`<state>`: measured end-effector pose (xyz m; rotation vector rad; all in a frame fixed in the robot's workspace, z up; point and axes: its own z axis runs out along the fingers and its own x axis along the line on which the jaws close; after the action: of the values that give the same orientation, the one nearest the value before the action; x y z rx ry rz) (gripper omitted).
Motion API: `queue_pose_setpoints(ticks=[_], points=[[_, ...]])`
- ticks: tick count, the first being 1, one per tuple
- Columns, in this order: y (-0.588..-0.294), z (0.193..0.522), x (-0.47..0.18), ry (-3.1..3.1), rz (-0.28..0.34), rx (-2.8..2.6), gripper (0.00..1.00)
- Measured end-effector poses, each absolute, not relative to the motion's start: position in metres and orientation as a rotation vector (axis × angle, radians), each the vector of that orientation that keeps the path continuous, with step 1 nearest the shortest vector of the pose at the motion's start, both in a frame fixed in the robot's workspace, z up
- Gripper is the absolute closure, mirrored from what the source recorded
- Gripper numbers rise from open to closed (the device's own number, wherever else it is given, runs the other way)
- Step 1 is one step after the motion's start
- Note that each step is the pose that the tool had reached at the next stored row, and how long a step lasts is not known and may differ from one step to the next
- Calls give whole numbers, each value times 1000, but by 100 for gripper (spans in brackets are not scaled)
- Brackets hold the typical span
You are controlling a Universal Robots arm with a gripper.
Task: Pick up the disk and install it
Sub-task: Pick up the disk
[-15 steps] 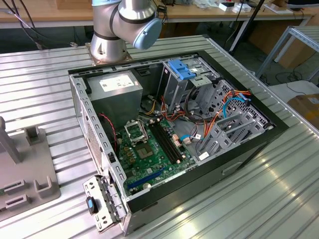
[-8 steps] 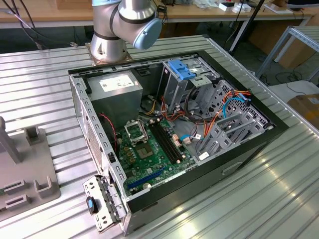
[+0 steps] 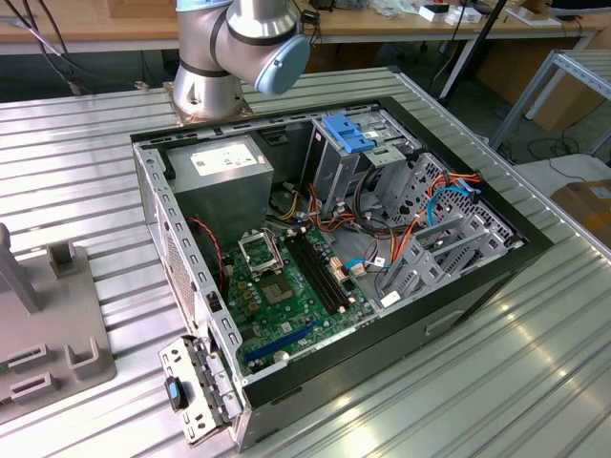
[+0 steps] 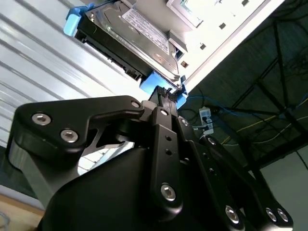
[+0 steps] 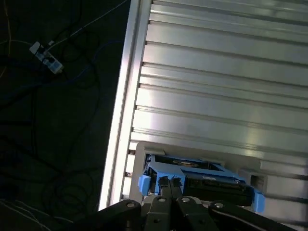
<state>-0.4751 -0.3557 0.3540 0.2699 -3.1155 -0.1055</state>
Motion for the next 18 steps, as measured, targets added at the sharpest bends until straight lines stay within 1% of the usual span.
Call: queue_pose_setpoints(ticks=[18], points=[[-356,354,-475,-2939,-97,1022,89]])
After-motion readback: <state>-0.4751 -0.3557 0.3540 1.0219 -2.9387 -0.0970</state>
